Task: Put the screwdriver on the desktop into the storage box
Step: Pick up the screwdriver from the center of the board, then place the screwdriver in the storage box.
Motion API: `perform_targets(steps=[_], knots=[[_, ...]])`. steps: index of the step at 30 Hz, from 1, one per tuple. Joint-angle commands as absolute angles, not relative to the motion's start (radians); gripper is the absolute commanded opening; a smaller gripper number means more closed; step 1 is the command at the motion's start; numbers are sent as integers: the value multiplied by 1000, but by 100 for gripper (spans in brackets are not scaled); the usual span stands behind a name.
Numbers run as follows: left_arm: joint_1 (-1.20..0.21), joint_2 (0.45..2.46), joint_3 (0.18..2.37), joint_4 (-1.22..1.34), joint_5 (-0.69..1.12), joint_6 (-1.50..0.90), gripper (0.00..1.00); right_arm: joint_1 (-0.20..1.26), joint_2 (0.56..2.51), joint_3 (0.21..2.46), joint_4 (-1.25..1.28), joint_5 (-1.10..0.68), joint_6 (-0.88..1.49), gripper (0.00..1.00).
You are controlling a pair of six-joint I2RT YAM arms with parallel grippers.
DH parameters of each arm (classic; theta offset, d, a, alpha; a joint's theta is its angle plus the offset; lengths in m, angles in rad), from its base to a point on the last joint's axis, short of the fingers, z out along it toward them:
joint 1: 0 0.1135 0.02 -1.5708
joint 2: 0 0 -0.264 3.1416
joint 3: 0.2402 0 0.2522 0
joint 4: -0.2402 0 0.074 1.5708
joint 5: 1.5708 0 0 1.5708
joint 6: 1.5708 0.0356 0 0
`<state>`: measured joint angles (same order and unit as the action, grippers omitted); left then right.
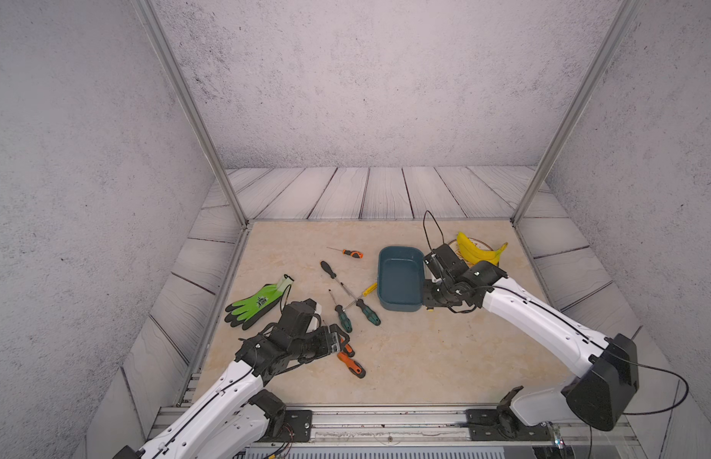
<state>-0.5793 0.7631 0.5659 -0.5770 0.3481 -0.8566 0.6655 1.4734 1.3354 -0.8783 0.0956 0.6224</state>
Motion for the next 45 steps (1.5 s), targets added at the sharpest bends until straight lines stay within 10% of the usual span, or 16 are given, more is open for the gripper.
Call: perform_targets(steps=[1,18,45], knots=[[-586,743,593,-592,344,-842,83,658,1599,1453,-889,60,573,9],[-586,701,575,-641,322,-832,83,611,2146,1835,-873,-152,647,10],[-587,704,558,-641,314,-841,83,595,2175,1853,-849,-161,655,38]])
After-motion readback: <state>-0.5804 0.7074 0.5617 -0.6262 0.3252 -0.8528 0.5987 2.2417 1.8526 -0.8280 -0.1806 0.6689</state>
